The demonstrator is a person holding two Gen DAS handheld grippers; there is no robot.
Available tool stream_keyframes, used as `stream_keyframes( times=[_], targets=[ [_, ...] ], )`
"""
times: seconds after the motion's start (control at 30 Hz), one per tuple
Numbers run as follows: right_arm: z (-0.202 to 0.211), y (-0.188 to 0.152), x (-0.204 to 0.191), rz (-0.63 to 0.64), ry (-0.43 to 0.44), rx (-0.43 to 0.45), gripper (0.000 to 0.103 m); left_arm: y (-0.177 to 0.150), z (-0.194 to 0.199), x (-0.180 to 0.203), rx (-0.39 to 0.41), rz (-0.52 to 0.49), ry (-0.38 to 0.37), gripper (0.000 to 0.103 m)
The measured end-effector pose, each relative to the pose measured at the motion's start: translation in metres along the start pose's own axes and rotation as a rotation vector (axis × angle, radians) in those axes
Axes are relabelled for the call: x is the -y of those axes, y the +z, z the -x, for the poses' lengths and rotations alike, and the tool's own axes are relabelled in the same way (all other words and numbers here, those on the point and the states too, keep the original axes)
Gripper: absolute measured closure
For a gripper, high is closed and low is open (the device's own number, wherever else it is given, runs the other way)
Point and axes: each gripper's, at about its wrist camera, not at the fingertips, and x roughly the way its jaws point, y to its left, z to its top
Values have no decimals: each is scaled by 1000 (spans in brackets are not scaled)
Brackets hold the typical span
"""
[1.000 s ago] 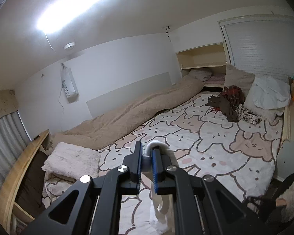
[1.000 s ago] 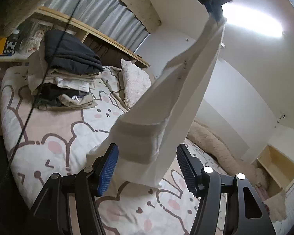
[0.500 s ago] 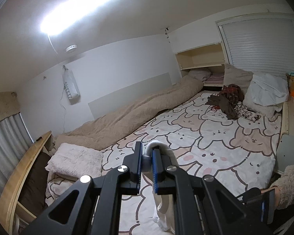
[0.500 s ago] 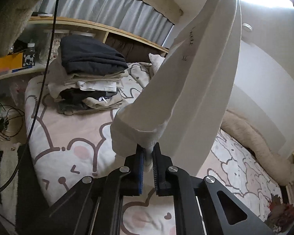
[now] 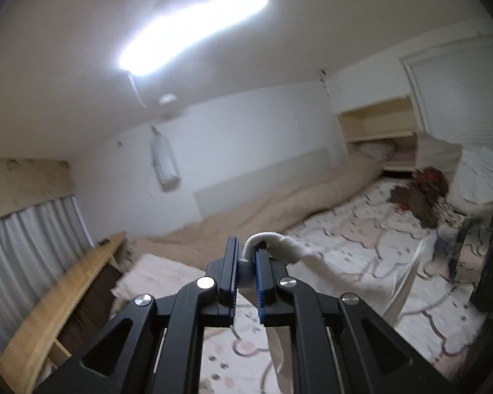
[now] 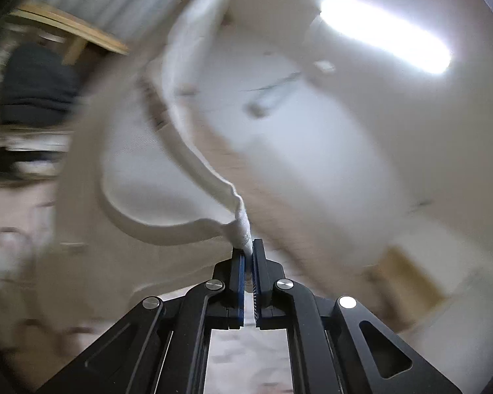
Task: Fold clothes
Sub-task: 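Lift the T-shirt up with both tools and shake it out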
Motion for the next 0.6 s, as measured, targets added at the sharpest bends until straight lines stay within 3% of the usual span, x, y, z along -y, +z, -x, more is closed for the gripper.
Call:
stream_keyframes(
  times=[0.1, 0.23, 0.4, 0.5, 0.6],
  targets=[
    [3, 28, 58, -17, -136, 1, 99, 14, 14, -11, 50, 19, 28, 93],
    [42, 59, 95, 0, -278, 100, 99, 33, 32, -26, 116, 43, 66, 92],
    [77, 84, 118, 20, -340, 157, 99, 53, 56, -28, 202, 18, 141, 90],
    [70, 91, 126, 45, -347, 138, 99, 64, 40, -33, 181, 34, 156, 90],
    [38, 94, 128, 77, -344, 91, 99, 66, -3, -42, 106, 67, 167, 90]
  ],
)
